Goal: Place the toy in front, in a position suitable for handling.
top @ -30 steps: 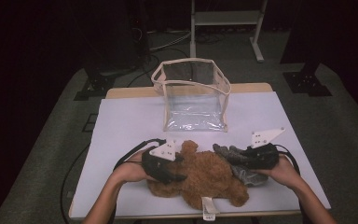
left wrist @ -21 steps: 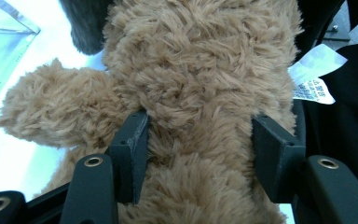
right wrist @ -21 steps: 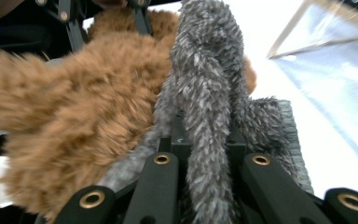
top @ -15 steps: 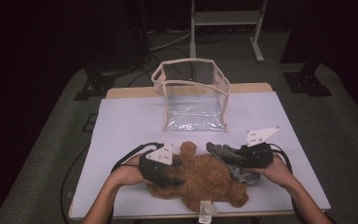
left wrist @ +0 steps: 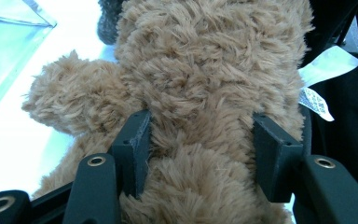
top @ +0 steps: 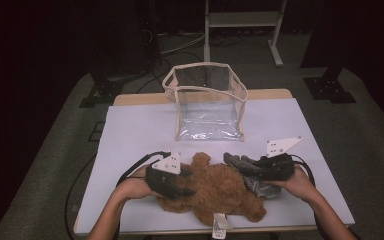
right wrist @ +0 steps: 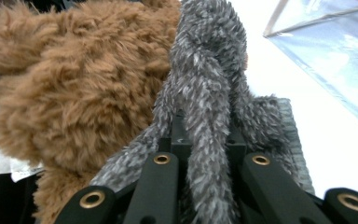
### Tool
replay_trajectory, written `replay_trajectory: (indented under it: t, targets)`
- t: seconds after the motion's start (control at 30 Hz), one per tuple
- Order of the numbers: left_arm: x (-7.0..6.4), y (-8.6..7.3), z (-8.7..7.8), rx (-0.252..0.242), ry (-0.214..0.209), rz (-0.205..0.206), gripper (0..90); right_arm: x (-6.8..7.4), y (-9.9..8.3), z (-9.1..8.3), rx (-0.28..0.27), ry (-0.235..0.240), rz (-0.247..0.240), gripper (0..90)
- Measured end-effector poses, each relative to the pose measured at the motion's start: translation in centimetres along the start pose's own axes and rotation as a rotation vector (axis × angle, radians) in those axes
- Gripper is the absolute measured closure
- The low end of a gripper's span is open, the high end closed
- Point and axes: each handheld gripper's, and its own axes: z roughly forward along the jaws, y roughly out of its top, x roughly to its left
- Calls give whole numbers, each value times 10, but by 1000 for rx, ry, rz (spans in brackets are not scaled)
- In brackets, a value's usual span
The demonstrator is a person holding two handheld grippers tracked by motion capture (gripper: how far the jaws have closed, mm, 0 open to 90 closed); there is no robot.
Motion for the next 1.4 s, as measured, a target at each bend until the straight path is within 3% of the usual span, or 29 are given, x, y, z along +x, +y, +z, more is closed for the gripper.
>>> replay_trajectory:
  t: [0.17,0.3,0.47,0.6,0.77,0.87,1.07,1.3,1.4]
  targets:
    - [-2,1,0,3,-3,3,441,6,14,2,-21,16,-40,801]
    - [-3,0,0,-2,-13,6,440,1,-2,7,-19,32,2,801]
    - [-5,-1,-1,-8,-34,26,439,-7,-16,-9,11,-34,36,801]
    - [-8,-2,-3,-8,-57,37,439,-7,-2,-11,-17,-33,18,800]
    - [-10,-3,-4,0,-54,42,440,-1,13,8,-24,17,-24,800]
    - [-10,-4,-4,-7,-47,37,440,-2,3,8,-38,29,2,800]
    - [-8,-3,-3,-4,-38,36,441,-7,-29,-12,11,-24,68,800]
    - [-3,2,-1,11,-24,29,435,1,-12,-10,-29,8,17,800]
    - [-2,1,-2,5,-20,21,434,2,-17,-5,-31,17,28,800]
